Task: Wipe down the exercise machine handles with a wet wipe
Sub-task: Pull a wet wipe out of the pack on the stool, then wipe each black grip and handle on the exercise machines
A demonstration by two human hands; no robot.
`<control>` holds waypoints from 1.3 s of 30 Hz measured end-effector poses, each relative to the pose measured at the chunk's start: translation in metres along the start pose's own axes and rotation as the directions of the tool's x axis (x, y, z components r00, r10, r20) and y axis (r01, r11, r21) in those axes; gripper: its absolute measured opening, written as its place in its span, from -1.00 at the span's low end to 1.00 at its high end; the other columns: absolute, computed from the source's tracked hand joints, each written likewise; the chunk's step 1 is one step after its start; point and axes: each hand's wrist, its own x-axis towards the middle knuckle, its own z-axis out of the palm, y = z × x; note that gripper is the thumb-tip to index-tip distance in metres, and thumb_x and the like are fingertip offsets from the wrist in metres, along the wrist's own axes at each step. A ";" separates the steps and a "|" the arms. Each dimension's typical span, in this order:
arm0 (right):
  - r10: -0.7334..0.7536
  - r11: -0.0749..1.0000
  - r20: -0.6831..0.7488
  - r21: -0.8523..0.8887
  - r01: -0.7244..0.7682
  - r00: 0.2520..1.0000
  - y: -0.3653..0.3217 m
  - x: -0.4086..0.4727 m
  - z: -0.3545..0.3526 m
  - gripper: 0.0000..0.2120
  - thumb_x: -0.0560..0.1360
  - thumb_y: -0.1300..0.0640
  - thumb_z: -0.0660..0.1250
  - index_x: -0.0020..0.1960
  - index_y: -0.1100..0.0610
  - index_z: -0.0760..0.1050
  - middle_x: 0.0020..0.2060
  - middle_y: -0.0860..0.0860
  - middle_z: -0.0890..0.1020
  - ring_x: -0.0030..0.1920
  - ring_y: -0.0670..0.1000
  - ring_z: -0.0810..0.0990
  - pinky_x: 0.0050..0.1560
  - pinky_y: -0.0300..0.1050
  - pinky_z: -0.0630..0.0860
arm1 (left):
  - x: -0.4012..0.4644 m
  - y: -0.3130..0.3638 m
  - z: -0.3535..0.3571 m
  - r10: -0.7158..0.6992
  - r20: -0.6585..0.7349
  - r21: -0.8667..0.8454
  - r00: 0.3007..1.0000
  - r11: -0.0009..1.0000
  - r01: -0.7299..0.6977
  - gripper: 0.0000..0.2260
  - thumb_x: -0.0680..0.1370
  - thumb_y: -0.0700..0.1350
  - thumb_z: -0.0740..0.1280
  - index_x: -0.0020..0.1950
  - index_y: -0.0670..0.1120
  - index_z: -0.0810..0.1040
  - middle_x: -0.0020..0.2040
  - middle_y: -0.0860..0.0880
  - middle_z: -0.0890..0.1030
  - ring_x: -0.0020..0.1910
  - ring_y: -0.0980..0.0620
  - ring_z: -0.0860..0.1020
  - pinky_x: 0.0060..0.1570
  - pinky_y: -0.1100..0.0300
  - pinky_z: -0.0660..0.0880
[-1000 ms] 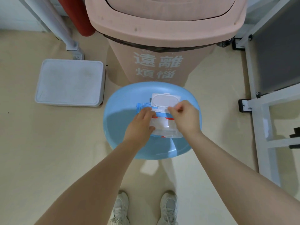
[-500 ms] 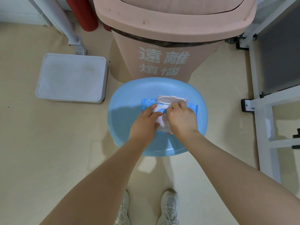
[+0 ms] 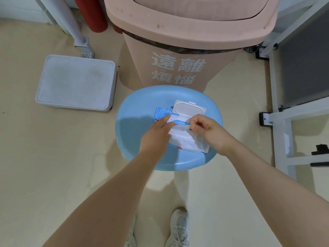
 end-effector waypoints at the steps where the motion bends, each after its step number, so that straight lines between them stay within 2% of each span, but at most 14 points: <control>1: 0.021 0.996 -0.012 0.089 -0.020 1.000 -0.002 -0.003 -0.001 -0.73 0.58 0.30 0.14 -0.25 0.06 0.36 -0.30 -0.06 0.44 -0.32 -0.13 0.38 -0.31 -0.33 0.32 | -0.001 0.000 0.001 -0.001 -0.002 0.007 1.000 1.000 0.001 -0.62 0.60 -0.18 0.16 0.41 0.06 0.31 0.51 0.16 0.14 0.39 0.04 0.25 0.10 0.12 0.40; 6: 0.129 0.794 -0.173 0.608 0.003 0.976 -0.016 -0.022 0.005 -0.73 0.61 0.29 0.07 -0.25 0.12 0.32 -0.33 -0.01 0.49 -0.32 -0.07 0.52 -0.20 -0.26 0.49 | -0.002 0.003 0.003 -0.047 0.005 0.024 0.999 0.999 0.046 -0.60 0.59 -0.21 0.15 0.40 0.08 0.31 0.50 0.15 0.14 0.40 0.04 0.22 0.05 0.09 0.45; 11: 0.222 0.790 -0.475 0.600 0.128 0.852 -0.035 -0.041 -0.013 -0.75 0.63 0.20 0.07 -0.22 0.08 0.33 -0.38 -0.03 0.42 -0.38 -0.09 0.41 -0.32 -0.25 0.38 | -0.003 0.007 0.005 -0.051 0.055 0.156 0.997 0.987 0.042 -0.57 0.59 -0.23 0.14 0.42 0.08 0.26 0.52 0.12 0.05 0.41 0.03 0.19 0.00 0.10 0.44; 15: 0.265 0.762 -0.378 0.646 0.048 0.887 -0.049 -0.054 -0.037 -0.77 0.62 0.19 0.09 -0.20 0.08 0.38 -0.36 -0.03 0.50 -0.34 -0.07 0.47 -0.26 -0.22 0.39 | -0.002 0.022 -0.002 -0.112 0.041 0.110 0.993 0.988 0.107 -0.63 0.56 -0.25 0.17 0.36 -0.03 0.32 0.52 0.01 0.09 0.37 -0.06 0.30 -0.08 0.08 0.41; 17: 0.321 0.768 -0.333 0.639 -0.038 0.886 -0.047 -0.058 -0.042 -0.78 0.61 0.20 0.10 -0.19 0.08 0.40 -0.33 -0.02 0.53 -0.32 -0.05 0.49 -0.24 -0.20 0.39 | -0.001 0.032 -0.009 0.052 -0.187 0.071 0.981 0.997 -0.039 -0.61 0.45 -0.31 0.23 0.27 -0.15 0.40 0.45 -0.14 0.29 0.30 -0.15 0.42 0.04 0.04 0.45; 19: 0.400 0.748 -0.333 0.657 -0.094 0.854 -0.042 -0.058 -0.046 -0.79 0.61 0.18 0.09 -0.12 0.11 0.45 -0.24 0.00 0.56 -0.25 -0.03 0.53 -0.17 -0.17 0.43 | 0.007 0.036 -0.012 0.292 -0.274 0.270 0.916 0.938 -0.218 -0.52 0.31 -0.27 0.20 0.24 -0.21 0.44 0.32 -0.21 0.46 0.24 -0.19 0.49 0.16 -0.03 0.44; 23: 0.494 0.637 -0.256 0.757 -0.145 0.831 -0.032 -0.057 -0.046 -0.68 0.60 0.17 0.06 0.22 0.29 0.46 0.15 0.21 0.58 0.01 0.12 0.56 0.18 0.04 0.45 | 0.006 0.031 -0.008 0.376 -0.002 0.472 0.927 0.817 -0.331 -0.55 0.43 -0.23 0.09 0.30 -0.19 0.45 0.23 -0.16 0.55 0.25 -0.11 0.50 0.26 0.04 0.36; 25: 0.492 0.617 -0.227 0.772 -0.153 0.841 -0.026 -0.060 -0.045 -0.67 0.60 0.18 0.05 0.19 0.31 0.48 0.20 0.24 0.54 0.06 0.15 0.56 0.26 0.08 0.40 | -0.006 0.021 0.007 0.246 0.205 0.499 0.947 0.807 -0.317 -0.57 0.56 -0.15 0.09 0.44 -0.17 0.24 0.46 -0.14 0.27 0.41 -0.08 0.29 0.38 0.08 0.16; 28: 0.486 0.601 -0.180 0.779 -0.178 0.855 -0.026 -0.067 -0.048 -0.68 0.61 0.16 0.04 0.05 0.29 0.52 0.22 0.28 0.52 0.21 0.23 0.52 0.32 0.12 0.36 | -0.016 0.020 0.010 0.106 0.294 0.527 0.950 0.811 -0.253 -0.49 0.58 -0.13 0.08 0.51 -0.12 0.02 0.56 -0.05 -0.02 0.50 -0.02 0.08 0.43 0.07 0.02; 30: 0.490 0.560 -0.149 0.809 -0.180 0.859 -0.033 -0.077 -0.055 -0.65 0.63 0.07 0.05 0.13 0.28 0.49 0.17 0.24 0.56 0.17 0.20 0.55 0.22 0.07 0.44 | -0.013 0.043 -0.009 0.038 0.317 0.376 0.948 0.912 -0.163 -0.54 0.58 -0.15 0.08 0.49 -0.08 0.12 0.53 -0.08 0.10 0.47 -0.05 0.15 0.39 0.07 0.12; 32: 0.449 0.527 -0.078 0.827 -0.194 0.890 -0.049 -0.096 -0.065 -0.60 0.62 -0.04 0.07 0.14 0.24 0.50 0.01 0.15 0.64 -0.02 0.10 0.63 0.02 -0.04 0.53 | -0.017 0.086 -0.043 -0.026 0.304 -0.148 0.952 0.986 0.074 -0.61 0.62 -0.09 0.07 0.46 -0.01 0.23 0.48 0.00 0.25 0.44 0.02 0.22 0.39 0.15 0.15; 35: 0.290 0.575 0.035 0.792 -0.203 0.957 -0.092 -0.139 -0.093 -0.63 0.53 -0.06 0.19 0.10 0.23 0.51 -0.03 0.14 0.66 -0.03 0.08 0.64 -0.01 -0.08 0.57 | -0.049 0.164 -0.103 0.191 0.376 -0.747 0.907 0.641 0.175 -0.59 0.54 0.19 0.11 0.26 0.02 0.48 0.32 0.02 0.49 0.29 0.05 0.43 0.37 0.11 0.27; 36: 0.232 0.611 0.039 0.771 -0.177 0.972 -0.109 -0.156 -0.106 -0.65 0.49 0.02 0.23 0.16 0.23 0.47 -0.01 0.14 0.64 -0.03 0.08 0.64 -0.02 -0.08 0.58 | -0.062 0.187 -0.121 0.262 0.363 -0.793 0.894 0.591 0.149 -0.58 0.49 0.23 0.15 0.18 0.01 0.53 0.24 -0.03 0.56 0.21 0.01 0.51 0.29 0.08 0.37; 39: 0.083 0.727 0.025 0.682 -0.077 0.996 -0.160 -0.210 -0.149 -0.69 0.50 0.38 0.17 0.22 0.21 0.41 -0.06 0.12 0.62 -0.15 0.02 0.64 -0.18 -0.13 0.61 | -0.098 0.241 -0.173 0.295 0.236 -0.744 0.926 0.668 -0.023 -0.77 0.46 0.03 0.35 0.06 -0.03 0.55 0.03 -0.11 0.63 -0.03 0.01 0.58 0.03 0.13 0.48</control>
